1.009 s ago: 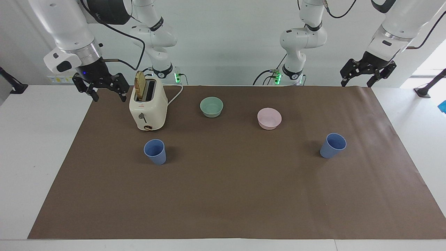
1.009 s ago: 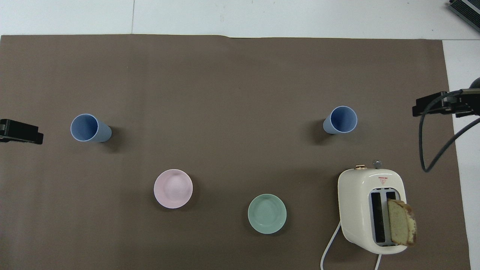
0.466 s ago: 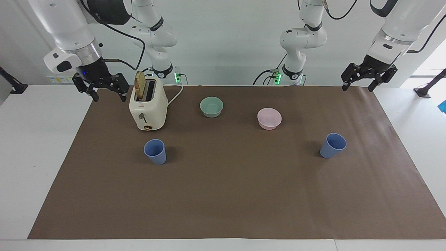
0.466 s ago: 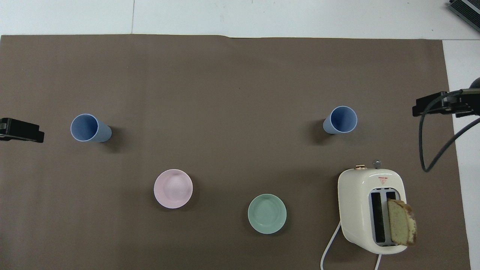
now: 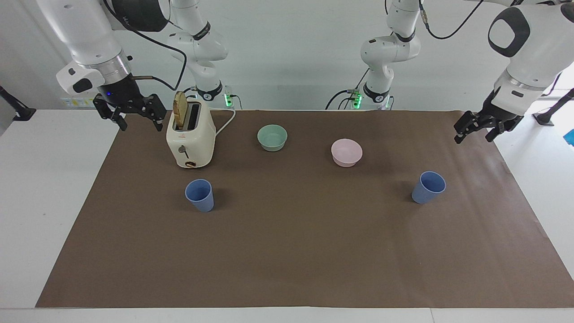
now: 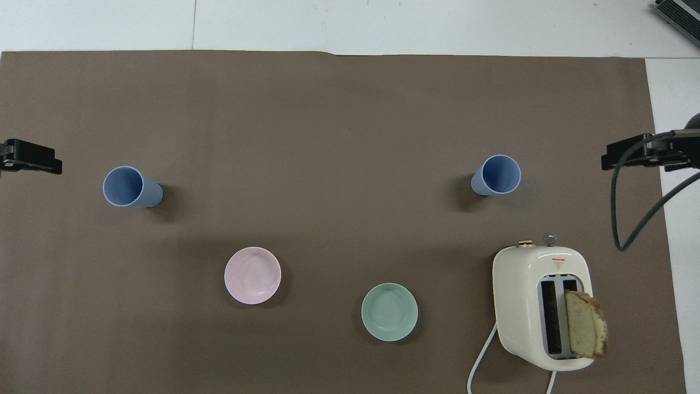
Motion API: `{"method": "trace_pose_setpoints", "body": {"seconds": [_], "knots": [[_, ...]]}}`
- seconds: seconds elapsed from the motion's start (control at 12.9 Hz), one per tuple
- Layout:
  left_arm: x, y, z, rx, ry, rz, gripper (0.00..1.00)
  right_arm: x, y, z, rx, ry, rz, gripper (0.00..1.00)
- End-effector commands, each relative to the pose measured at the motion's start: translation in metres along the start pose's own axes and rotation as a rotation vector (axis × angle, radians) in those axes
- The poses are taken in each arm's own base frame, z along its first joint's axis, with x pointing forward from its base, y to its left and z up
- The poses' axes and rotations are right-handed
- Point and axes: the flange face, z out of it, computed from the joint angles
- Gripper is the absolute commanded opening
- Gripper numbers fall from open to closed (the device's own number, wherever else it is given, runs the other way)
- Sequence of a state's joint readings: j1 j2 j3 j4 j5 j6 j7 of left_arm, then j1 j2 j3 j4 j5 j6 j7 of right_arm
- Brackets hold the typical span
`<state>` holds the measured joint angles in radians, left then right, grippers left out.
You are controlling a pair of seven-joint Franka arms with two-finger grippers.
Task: Stack blue cups with both arms
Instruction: 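Reach the left gripper to the blue cup nearest it and grasp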
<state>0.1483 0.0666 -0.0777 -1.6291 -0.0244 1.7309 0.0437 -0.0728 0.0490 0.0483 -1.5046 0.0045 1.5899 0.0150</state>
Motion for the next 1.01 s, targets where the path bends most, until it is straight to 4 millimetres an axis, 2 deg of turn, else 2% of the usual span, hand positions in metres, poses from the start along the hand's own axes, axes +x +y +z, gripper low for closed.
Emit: {"method": "trace_pose_setpoints", "body": {"seconds": [0.0,0.23,0.54,0.93], "knots": [[0.01,-0.009,0.036,0.004,0.025,-0.011,1.0,-0.004,0.004,-0.003,-0.001,0.01,-0.018,1.0],[0.008,-0.021,0.086,0.002,-0.002,-0.029,1.0,-0.004,0.003,-0.003,-0.001,0.01,-0.02,1.0],[-0.003,-0.023,0.145,-0.001,-0.023,-0.043,1.0,-0.004,0.003,-0.003,-0.001,0.008,-0.02,1.0],[-0.012,-0.019,0.19,-0.001,-0.031,-0.115,1.0,-0.006,0.004,-0.004,-0.001,0.007,-0.02,1.0]]}}
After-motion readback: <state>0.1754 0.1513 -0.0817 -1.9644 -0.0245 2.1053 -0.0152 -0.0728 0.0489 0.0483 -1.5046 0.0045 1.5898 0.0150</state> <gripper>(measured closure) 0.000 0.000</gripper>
